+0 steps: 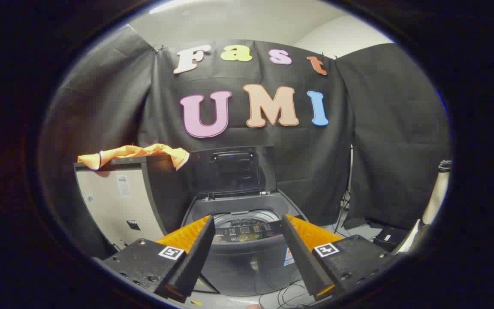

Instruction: Put the clothes into the washing machine and then close the washing machine lid.

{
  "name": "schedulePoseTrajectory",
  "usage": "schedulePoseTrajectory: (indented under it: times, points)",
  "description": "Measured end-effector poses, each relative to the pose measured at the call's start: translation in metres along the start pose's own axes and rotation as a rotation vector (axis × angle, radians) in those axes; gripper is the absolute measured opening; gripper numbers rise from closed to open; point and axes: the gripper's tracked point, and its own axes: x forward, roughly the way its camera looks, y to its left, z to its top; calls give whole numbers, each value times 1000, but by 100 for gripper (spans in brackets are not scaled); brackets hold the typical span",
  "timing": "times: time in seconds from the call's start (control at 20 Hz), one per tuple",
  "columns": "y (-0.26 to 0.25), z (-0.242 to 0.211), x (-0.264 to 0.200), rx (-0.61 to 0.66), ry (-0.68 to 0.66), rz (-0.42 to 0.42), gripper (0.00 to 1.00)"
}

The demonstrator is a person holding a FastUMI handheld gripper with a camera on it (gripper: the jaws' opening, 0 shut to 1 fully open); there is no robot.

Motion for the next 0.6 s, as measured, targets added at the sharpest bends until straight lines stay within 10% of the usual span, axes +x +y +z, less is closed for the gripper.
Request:
schedulePoseTrajectory:
  times: [0.6]
  points:
    - [56, 23, 10, -10, -3, 61, 97]
